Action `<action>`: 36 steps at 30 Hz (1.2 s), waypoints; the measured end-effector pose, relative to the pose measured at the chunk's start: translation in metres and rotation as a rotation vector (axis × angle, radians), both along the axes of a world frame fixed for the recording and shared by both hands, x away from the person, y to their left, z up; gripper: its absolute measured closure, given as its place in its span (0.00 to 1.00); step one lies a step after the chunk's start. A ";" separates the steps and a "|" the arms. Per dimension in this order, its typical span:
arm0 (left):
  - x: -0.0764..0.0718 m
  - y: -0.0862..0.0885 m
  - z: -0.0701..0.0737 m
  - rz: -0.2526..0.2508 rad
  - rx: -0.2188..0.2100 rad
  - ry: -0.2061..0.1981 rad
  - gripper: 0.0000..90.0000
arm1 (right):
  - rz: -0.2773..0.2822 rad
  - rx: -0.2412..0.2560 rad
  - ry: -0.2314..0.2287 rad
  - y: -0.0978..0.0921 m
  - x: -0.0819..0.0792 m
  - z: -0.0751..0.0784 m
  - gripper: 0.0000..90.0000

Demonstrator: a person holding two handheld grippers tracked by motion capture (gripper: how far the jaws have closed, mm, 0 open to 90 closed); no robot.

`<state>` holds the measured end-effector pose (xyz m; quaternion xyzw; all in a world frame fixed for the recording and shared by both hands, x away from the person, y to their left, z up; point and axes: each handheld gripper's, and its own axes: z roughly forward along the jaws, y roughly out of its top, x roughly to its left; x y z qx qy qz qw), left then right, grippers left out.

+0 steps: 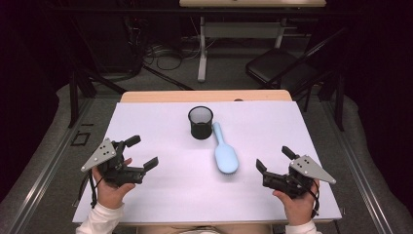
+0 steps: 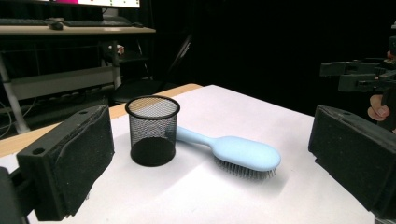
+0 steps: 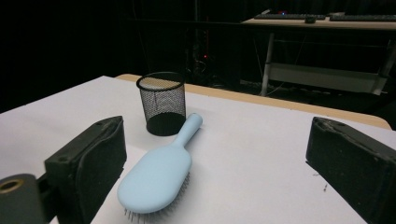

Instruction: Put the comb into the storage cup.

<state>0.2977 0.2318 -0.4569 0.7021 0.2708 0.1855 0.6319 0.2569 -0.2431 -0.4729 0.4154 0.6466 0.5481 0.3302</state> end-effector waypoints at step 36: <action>-0.009 0.008 0.003 0.060 0.003 0.042 0.00 | 0.048 -0.113 0.172 0.032 0.037 0.006 0.37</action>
